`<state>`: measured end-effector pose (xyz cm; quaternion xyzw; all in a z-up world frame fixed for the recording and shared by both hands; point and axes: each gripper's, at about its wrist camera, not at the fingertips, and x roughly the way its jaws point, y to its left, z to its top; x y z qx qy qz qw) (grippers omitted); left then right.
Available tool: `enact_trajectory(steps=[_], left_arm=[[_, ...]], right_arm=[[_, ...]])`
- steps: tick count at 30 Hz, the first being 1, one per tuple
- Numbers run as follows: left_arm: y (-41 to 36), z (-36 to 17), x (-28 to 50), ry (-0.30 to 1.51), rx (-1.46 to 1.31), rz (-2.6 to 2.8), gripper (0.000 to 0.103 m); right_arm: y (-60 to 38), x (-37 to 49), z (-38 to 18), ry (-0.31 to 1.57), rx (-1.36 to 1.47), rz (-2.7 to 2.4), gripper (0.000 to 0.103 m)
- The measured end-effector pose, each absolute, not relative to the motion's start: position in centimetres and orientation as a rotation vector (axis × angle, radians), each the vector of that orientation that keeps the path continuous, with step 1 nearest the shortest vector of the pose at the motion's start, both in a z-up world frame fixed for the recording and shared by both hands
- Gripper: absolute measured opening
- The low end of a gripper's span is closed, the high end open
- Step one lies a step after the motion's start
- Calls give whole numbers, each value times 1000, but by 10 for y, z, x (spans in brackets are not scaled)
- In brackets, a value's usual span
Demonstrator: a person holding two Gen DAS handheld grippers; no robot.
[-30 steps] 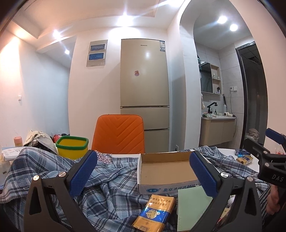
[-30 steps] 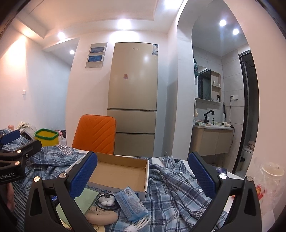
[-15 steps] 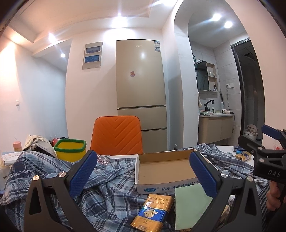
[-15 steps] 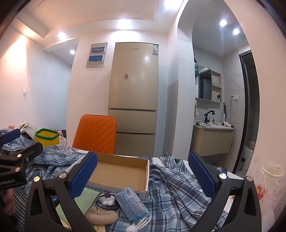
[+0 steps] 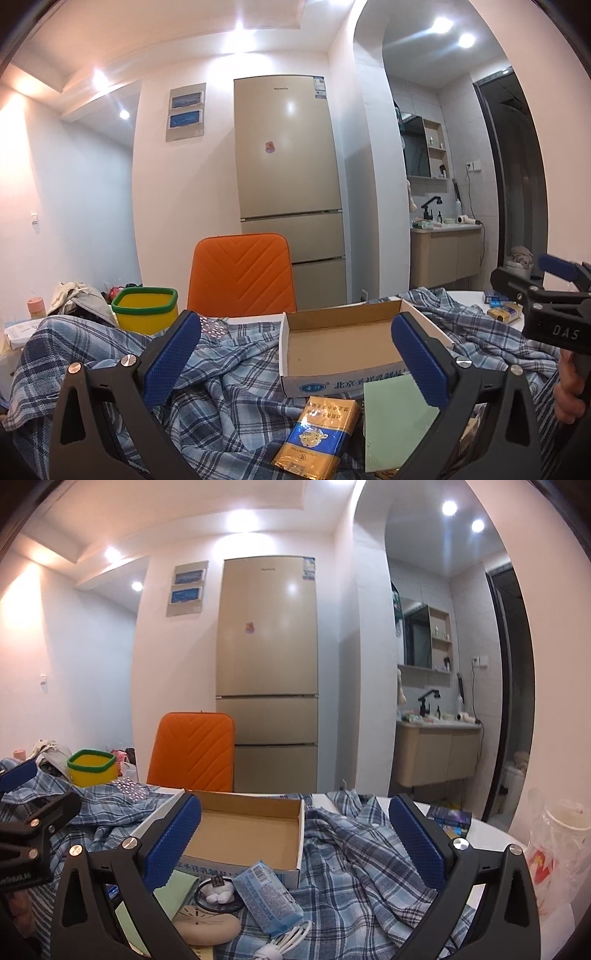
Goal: Organize soft objects
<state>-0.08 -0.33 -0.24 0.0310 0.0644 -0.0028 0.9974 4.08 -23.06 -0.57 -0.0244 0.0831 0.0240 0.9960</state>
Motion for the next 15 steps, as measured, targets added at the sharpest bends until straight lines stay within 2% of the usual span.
enact_trajectory(steps=[15], left_arm=[[1,-3,2,143,51,-4,103]], right_arm=[[-232,52,-10,220,-28,63,103]])
